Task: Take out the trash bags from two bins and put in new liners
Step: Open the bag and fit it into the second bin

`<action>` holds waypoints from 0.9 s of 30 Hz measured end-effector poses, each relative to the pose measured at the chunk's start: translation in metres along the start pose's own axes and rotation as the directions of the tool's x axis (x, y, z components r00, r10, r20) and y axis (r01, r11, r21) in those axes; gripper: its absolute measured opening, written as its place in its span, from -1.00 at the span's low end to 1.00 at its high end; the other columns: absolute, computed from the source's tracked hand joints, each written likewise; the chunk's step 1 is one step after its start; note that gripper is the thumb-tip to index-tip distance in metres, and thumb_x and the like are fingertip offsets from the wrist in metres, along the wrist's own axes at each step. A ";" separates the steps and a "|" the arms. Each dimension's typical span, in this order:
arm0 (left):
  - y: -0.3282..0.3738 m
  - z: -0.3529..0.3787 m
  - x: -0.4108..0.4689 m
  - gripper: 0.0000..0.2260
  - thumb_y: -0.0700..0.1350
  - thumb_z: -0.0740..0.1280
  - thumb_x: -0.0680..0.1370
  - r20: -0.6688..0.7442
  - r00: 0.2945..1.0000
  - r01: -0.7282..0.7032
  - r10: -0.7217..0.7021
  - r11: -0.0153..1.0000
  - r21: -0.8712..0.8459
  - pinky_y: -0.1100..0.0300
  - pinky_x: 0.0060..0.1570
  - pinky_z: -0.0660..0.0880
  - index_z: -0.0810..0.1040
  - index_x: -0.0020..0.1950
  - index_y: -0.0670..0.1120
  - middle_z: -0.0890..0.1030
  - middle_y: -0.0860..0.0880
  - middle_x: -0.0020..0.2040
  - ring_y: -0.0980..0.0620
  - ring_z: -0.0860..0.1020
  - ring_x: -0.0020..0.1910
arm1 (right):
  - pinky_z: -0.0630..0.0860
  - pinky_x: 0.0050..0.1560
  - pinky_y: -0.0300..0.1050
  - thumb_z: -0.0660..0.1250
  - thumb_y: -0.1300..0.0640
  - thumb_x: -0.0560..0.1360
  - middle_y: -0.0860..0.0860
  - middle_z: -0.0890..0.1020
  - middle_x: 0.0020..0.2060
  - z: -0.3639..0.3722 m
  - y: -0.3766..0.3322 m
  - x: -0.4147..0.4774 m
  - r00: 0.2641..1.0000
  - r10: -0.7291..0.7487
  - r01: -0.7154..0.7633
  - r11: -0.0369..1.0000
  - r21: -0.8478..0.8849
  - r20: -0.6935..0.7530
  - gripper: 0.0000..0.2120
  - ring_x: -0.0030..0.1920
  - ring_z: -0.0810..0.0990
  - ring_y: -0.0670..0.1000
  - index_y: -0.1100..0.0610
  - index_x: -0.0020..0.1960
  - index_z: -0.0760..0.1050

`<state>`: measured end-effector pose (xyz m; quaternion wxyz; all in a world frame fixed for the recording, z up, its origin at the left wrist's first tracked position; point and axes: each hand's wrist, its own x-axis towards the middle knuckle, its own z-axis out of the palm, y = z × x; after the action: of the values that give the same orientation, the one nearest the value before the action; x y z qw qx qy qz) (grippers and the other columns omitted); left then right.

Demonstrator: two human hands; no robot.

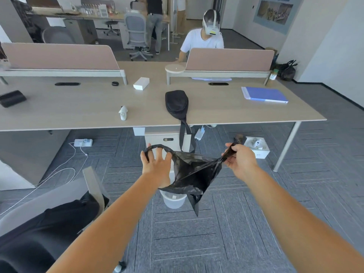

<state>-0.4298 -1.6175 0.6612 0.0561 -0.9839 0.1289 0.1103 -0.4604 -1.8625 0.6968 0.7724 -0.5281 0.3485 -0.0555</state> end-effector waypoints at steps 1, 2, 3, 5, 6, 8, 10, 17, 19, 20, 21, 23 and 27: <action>0.000 0.000 0.001 -0.24 0.01 0.40 0.42 -0.018 1.000 -0.019 0.019 1.000 -0.018 -0.39 0.42 -0.10 0.03 0.49 -0.01 0.03 -0.22 0.48 -0.46 -0.16 0.49 | 0.51 -0.32 -0.09 0.08 0.31 0.56 0.07 0.53 -0.34 -0.002 0.001 0.000 1.000 -0.008 0.008 1.000 0.009 0.015 -0.72 -0.27 0.55 0.07 0.20 -0.09 0.56; 0.000 -0.001 0.001 -0.24 -0.02 0.40 0.41 -0.031 0.999 -0.038 0.036 0.998 -0.045 -0.38 0.43 -0.09 0.03 0.48 -0.01 0.03 -0.22 0.47 -0.47 -0.15 0.49 | 0.48 -0.30 -0.09 0.07 0.31 0.53 0.05 0.50 -0.37 -0.005 0.003 0.000 0.999 -0.015 0.015 1.000 0.003 0.044 -0.73 -0.29 0.51 0.06 0.20 -0.11 0.55; 0.000 -0.001 0.002 -0.24 -0.06 0.38 0.39 -0.030 0.998 -0.051 0.049 0.994 -0.092 -0.37 0.43 -0.09 0.03 0.47 0.00 0.04 -0.22 0.47 -0.46 -0.15 0.49 | 0.43 -0.30 -0.10 0.08 0.30 0.52 0.04 0.47 -0.41 -0.006 0.005 -0.001 0.996 -0.022 0.023 1.000 -0.013 0.084 -0.74 -0.33 0.47 0.06 0.20 -0.11 0.55; 0.004 -0.004 0.003 -0.28 -0.08 0.32 0.38 0.010 0.999 -0.026 0.030 0.961 -0.277 -0.34 0.44 -0.11 0.05 0.46 0.04 0.05 -0.22 0.48 -0.41 -0.11 0.52 | 0.32 -0.35 -0.12 0.12 0.22 0.56 0.01 0.40 -0.50 -0.006 0.008 -0.002 0.986 -0.049 0.057 0.997 -0.049 0.157 -0.77 -0.41 0.35 0.04 0.20 -0.12 0.54; 0.006 -0.007 0.003 -0.33 -0.03 0.28 0.38 0.059 0.998 0.023 0.001 0.911 -0.413 -0.30 0.45 -0.09 0.10 0.45 0.05 0.09 -0.23 0.49 -0.36 -0.03 0.52 | 0.29 -0.38 -0.13 0.16 0.16 0.59 -0.01 0.37 -0.53 -0.005 0.009 -0.003 0.980 -0.074 0.094 0.990 -0.103 0.185 -0.76 -0.44 0.31 0.02 0.21 -0.11 0.55; 0.010 -0.015 0.007 -0.41 0.14 0.15 0.37 0.139 0.988 0.143 -0.070 0.755 -0.639 -0.24 0.44 0.00 0.30 0.40 0.05 0.25 -0.24 0.46 -0.26 0.20 0.46 | 0.29 -0.39 -0.16 0.26 -0.01 0.60 -0.03 0.34 -0.53 -0.001 0.009 -0.011 0.951 -0.141 0.237 0.905 -0.353 0.277 -0.74 -0.48 0.30 -0.01 0.17 -0.10 0.56; 0.016 -0.018 0.011 -0.37 0.38 0.14 0.40 0.115 0.982 0.186 -0.148 0.703 -0.687 -0.23 0.44 0.01 0.44 0.34 0.05 0.36 -0.21 0.43 -0.23 0.29 0.42 | 0.33 -0.34 -0.21 0.37 -0.17 0.50 -0.11 0.43 -0.48 0.004 0.009 -0.021 0.893 -0.155 0.408 0.673 -0.617 0.422 -0.70 -0.49 0.39 -0.09 0.08 -0.16 0.55; 0.017 -0.023 0.012 -0.38 -0.07 0.37 0.46 -0.093 0.993 0.033 -0.079 0.907 -0.419 -0.27 0.48 -0.12 0.19 0.47 0.06 0.37 -0.19 0.40 -0.28 0.20 0.47 | 0.37 -0.37 -0.17 0.37 0.04 0.50 -0.02 0.57 -0.37 0.021 0.007 -0.025 0.894 -0.163 0.447 0.276 -0.851 0.417 -0.81 -0.34 0.54 -0.02 0.09 -0.25 0.54; 0.009 -0.026 0.010 -0.35 -0.21 0.32 0.45 -0.130 0.989 0.022 -0.075 0.931 -0.365 -0.28 0.47 -0.11 0.19 0.50 0.05 0.48 -0.11 0.28 -0.20 0.34 0.38 | 0.31 -0.40 -0.17 0.28 0.11 0.51 0.00 0.50 -0.40 0.020 0.001 -0.026 0.921 -0.220 0.382 0.363 -0.850 0.320 -0.77 -0.38 0.47 0.00 0.09 -0.32 0.41; 0.005 -0.026 0.010 -0.35 -0.23 0.30 0.45 -0.144 0.987 0.014 -0.068 0.937 -0.348 -0.28 0.47 -0.10 0.20 0.50 0.06 0.53 -0.06 0.20 -0.15 0.41 0.32 | 0.28 -0.40 -0.17 0.25 0.13 0.51 0.00 0.47 -0.41 0.020 -0.002 -0.026 0.930 -0.236 0.357 0.391 -0.849 0.282 -0.76 -0.39 0.43 0.00 0.09 -0.33 0.35; 0.000 -0.025 0.010 -0.37 -0.25 0.28 0.46 -0.148 0.987 0.010 -0.063 0.941 -0.338 -0.27 0.47 -0.10 0.22 0.49 0.06 0.55 -0.02 0.13 -0.11 0.46 0.27 | 0.27 -0.41 -0.17 0.23 0.15 0.52 0.00 0.45 -0.41 0.019 -0.005 -0.026 0.934 -0.251 0.339 0.405 -0.849 0.254 -0.76 -0.40 0.41 0.01 0.10 -0.32 0.33; -0.009 -0.024 0.011 -0.41 -0.30 0.25 0.47 -0.152 0.987 0.004 -0.059 0.941 -0.338 -0.23 0.46 -0.02 0.26 0.47 0.05 0.58 0.02 0.05 -0.07 0.53 0.19 | 0.29 -0.40 -0.16 0.22 0.16 0.53 0.01 0.47 -0.38 0.017 -0.009 -0.024 0.936 -0.272 0.324 0.409 -0.853 0.225 -0.79 -0.38 0.43 0.01 0.10 -0.29 0.34; -0.019 -0.020 0.010 -0.50 -0.38 0.23 0.46 -0.198 0.980 -0.122 0.030 0.873 -0.472 -0.05 -0.03 0.53 0.25 0.27 0.05 0.56 -0.08 0.04 -0.15 0.57 -0.08 | 0.37 -0.38 -0.16 0.21 0.21 0.55 0.05 0.56 -0.23 0.014 -0.008 -0.019 0.943 -0.257 0.304 0.400 -0.865 0.213 -0.93 -0.28 0.52 0.02 0.11 -0.07 0.46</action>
<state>-0.4111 -1.6041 0.6794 -0.2070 -0.9669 0.1409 0.0496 -0.4639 -1.8460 0.7159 0.3691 -0.9042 0.2143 0.0176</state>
